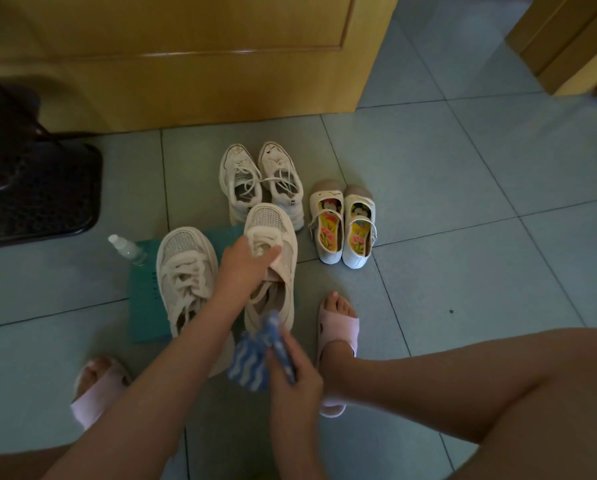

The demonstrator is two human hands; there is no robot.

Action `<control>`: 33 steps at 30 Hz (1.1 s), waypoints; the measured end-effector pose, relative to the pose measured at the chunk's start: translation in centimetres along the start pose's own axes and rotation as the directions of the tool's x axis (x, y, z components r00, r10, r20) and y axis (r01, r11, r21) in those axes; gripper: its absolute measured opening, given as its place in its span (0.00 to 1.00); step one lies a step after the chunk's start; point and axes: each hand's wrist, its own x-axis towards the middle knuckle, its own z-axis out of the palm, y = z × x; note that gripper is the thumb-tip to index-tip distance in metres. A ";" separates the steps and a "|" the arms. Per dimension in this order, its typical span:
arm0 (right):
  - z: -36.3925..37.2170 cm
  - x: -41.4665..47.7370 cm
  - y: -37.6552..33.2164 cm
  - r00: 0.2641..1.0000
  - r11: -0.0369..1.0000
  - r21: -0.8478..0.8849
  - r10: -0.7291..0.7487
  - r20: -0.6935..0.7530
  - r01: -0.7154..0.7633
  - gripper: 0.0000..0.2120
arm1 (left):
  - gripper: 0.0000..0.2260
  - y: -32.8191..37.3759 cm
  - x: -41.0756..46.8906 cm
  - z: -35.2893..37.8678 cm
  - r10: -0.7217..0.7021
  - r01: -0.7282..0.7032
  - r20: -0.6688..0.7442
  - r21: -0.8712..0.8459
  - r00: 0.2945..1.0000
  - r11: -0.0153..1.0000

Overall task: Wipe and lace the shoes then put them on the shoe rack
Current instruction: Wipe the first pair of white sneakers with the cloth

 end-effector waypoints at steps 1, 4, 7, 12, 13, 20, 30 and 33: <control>-0.7 0.6 -1.6 0.999 0.999 0.032 -0.023 -0.028 0.024 0.14 | 0.28 0.7 -1.0 -1.1 0.026 -0.027 -0.033 -0.041 0.999 0.999; -1.9 3.7 -5.5 1.000 0.996 0.091 -0.002 0.006 0.002 0.19 | 0.21 1.8 -3.9 -4.3 0.034 -0.023 0.029 -0.332 0.999 0.943; 0.9 6.5 -6.9 0.991 0.998 -0.022 -0.062 0.116 0.065 0.21 | 0.15 1.9 -6.3 -5.8 0.032 0.137 0.268 -0.585 0.963 0.799; 4.5 9.3 -6.7 0.912 0.996 -0.030 -0.066 0.405 0.085 0.23 | 0.11 0.0 -5.3 -6.1 0.007 -0.006 -0.001 -0.727 1.000 0.686; 4.3 10.2 -6.5 0.925 0.997 -0.008 -0.064 0.374 0.073 0.21 | 0.10 -0.3 -4.9 -6.2 -0.014 -0.017 -0.036 -0.739 0.999 0.673; 5.0 15.0 -2.6 0.990 0.637 -0.769 0.064 0.128 0.058 0.44 | 0.08 -1.2 -1.5 -7.9 -0.075 -0.095 -0.186 -0.758 0.980 0.645; 2.6 16.5 -1.2 0.987 0.695 -0.702 -0.120 0.106 0.159 0.29 | 0.12 -1.5 2.5 -5.3 -0.004 -0.133 -0.229 -0.577 0.973 0.806; 0.8 17.2 -1.8 0.996 0.854 -0.514 -0.054 0.069 0.082 0.28 | 0.15 -0.6 3.7 -3.8 0.081 -0.186 -0.228 -0.489 0.970 0.852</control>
